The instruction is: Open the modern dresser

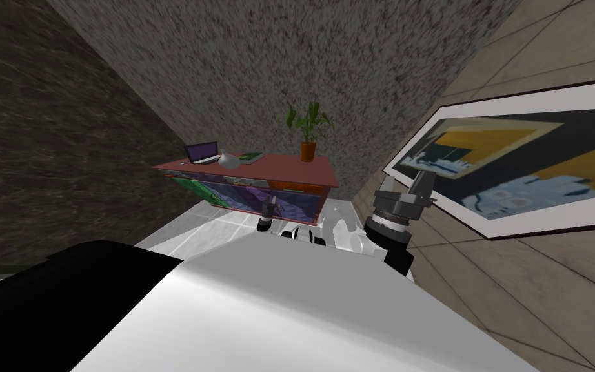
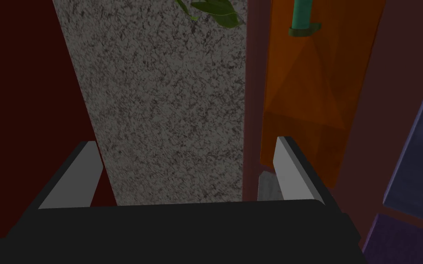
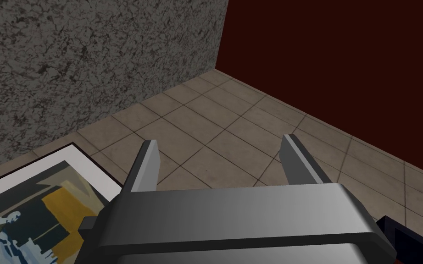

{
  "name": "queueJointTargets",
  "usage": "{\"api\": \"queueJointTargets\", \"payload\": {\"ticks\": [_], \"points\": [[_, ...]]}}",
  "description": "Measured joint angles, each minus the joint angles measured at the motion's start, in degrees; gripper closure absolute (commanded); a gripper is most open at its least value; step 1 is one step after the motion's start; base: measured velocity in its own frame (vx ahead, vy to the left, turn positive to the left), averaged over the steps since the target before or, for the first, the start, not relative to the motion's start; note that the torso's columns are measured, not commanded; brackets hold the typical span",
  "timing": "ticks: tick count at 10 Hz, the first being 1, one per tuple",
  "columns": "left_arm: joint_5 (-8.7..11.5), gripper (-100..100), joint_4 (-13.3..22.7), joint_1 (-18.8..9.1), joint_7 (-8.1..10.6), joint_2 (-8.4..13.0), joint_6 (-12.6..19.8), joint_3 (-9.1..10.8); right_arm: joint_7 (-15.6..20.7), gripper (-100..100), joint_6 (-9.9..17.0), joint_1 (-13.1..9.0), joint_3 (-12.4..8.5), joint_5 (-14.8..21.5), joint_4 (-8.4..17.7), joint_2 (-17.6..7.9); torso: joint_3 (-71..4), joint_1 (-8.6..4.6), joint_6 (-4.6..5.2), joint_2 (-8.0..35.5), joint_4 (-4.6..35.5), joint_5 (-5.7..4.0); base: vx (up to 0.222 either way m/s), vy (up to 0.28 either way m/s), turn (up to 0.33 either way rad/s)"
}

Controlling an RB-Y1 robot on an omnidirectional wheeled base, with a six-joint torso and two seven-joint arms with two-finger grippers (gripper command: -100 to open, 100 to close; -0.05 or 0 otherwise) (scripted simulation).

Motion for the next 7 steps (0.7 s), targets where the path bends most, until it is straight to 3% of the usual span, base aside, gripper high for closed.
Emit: {"api": "queueJointTargets", "payload": {"ticks": [7], "points": [[-0.24,-100,10.24,-2.36,0.04,-2.48,-6.09,0.24,0.00,0,0.00,0.00,0.00,0.00,0.00,0.00,-0.07,-0.07,0.00,-0.10,-0.03,-0.02,0.084,-0.029,-0.006]]}}
